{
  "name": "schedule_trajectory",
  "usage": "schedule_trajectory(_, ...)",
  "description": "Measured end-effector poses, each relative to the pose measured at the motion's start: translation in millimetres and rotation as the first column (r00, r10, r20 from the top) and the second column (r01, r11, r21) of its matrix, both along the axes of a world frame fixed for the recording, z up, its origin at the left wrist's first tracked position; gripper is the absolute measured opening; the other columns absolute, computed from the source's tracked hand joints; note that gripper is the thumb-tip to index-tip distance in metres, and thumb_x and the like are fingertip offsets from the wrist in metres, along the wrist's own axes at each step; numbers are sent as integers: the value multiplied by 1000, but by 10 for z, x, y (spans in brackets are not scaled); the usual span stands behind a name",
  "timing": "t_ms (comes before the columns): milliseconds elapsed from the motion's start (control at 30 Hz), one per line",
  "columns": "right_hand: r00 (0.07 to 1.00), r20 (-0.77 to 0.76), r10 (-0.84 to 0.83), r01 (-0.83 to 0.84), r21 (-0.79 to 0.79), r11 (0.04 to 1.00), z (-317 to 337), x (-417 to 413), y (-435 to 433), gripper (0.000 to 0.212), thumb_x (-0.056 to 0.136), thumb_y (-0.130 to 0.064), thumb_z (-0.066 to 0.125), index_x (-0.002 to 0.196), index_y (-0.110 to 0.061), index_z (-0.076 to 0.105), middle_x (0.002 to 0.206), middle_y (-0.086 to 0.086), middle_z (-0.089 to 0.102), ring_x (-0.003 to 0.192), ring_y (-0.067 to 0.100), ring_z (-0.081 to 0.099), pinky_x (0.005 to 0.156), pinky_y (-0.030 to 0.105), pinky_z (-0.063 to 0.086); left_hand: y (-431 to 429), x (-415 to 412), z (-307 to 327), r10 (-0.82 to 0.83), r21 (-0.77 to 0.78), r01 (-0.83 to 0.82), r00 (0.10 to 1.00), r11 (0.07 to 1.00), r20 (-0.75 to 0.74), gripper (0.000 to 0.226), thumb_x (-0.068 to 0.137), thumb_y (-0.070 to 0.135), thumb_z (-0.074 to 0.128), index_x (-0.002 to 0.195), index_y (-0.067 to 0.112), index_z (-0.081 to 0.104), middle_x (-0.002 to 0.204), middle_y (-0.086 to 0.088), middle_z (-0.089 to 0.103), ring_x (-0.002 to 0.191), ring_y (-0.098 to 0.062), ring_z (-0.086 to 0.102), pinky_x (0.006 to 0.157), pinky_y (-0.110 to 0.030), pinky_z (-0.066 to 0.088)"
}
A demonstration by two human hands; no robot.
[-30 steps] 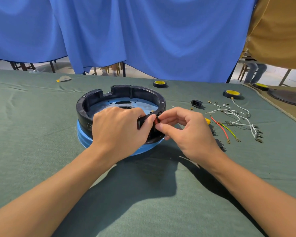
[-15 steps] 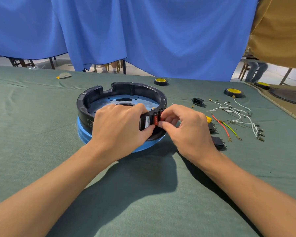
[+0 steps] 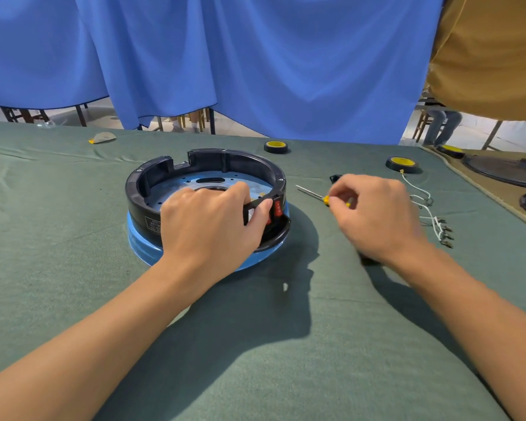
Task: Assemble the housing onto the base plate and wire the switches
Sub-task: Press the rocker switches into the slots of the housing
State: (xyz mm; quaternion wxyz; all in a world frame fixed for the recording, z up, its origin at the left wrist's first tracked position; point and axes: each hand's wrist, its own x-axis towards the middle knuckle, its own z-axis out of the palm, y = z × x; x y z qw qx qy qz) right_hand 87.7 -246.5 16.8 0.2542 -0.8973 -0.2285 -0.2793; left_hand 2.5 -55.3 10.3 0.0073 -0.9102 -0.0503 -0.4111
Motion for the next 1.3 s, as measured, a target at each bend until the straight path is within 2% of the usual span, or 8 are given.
schedule_trajectory(100, 959, -115, -259, 235, -186, 954, 35, 148, -203, 16, 86, -30, 56, 89, -21, 70, 92, 9, 70, 90, 35, 61, 77, 41, 52, 28, -13, -37, -6, 79, 4, 1000, 997, 23, 44, 89, 45, 53, 58, 15, 63, 39, 2, 50, 38, -28, 49, 53, -24, 20)
schedule_trajectory(267, 910, -193, -366, 265, -408, 873, -115, 209, -196, 38, 86, -53, 58, 96, -17, 66, 98, 12, 66, 96, 37, 59, 74, 39, 49, 125, -22, -77, -92, 120, 88, 995, 989, 28, 42, 92, 46, 50, 70, 14, 68, 47, 2, 58, 44, -29, 55, 55, -26, 29)
schedule_trajectory(400, 933, -212, -292, 198, -374, 906, -128, 234, -174, 28, 86, -39, 64, 98, -14, 66, 101, 13, 66, 97, 35, 58, 74, 37, 46, 199, -50, -11, -181, 166, 167, 981, 972, 70, 34, 88, 43, 54, 88, 14, 73, 50, 3, 62, 45, -29, 58, 56, -25, 35)
schedule_trajectory(700, 990, -70, 125, -136, -185, 973, -152, 72, -64, 21, 89, -24, 54, 106, -17, 65, 86, 14, 70, 81, 38, 61, 76, 41, 52, 338, -58, 22, -223, 148, 219, 975, 964, 13, 42, 89, 46, 46, 77, 19, 76, 51, 4, 63, 47, -30, 59, 58, -23, 30)
schedule_trajectory(900, 993, -16, 118, -119, -220, 968, -206, 44, -40, 16, 88, -27, 56, 101, -20, 60, 85, 8, 68, 82, 34, 59, 72, 41, 51, 473, -89, 132, -324, 107, 335, 940, 936, -106, 50, 84, 57, 41, 96, 22, 74, 67, 8, 71, 63, -31, 65, 66, -30, 43)
schedule_trajectory(1033, 988, 24, 156, -157, 61, 986, -171, -26, 54, 14, 83, -16, 66, 96, -12, 61, 79, 4, 68, 76, 25, 63, 73, 42, 52, 370, -106, 91, -262, 123, 280, 954, 952, -145, 46, 90, 48, 40, 75, 19, 72, 50, 3, 59, 50, -30, 59, 50, -21, 27)
schedule_trajectory(1133, 977, 148, 151, -195, 356, 914, -123, -182, 174, 15, 82, -13, 71, 93, -10, 61, 74, -3, 65, 68, 11, 60, 68, 29, 52, 232, -111, 32, -176, 93, 188, 976, 978, -126, 40, 91, 41, 47, 65, 15, 64, 47, 4, 54, 44, -28, 53, 47, -17, 15)
schedule_trajectory(1300, 928, 232, 290, -368, 475, 799, -154, -403, 359, 14, 83, -14, 70, 95, -12, 63, 79, -5, 67, 71, 8, 65, 70, 27, 57, 182, -104, 10, -171, 62, 180, 978, 982, -122, 41, 91, 43, 45, 72, 14, 67, 54, 3, 59, 51, -29, 58, 45, -21, 20)
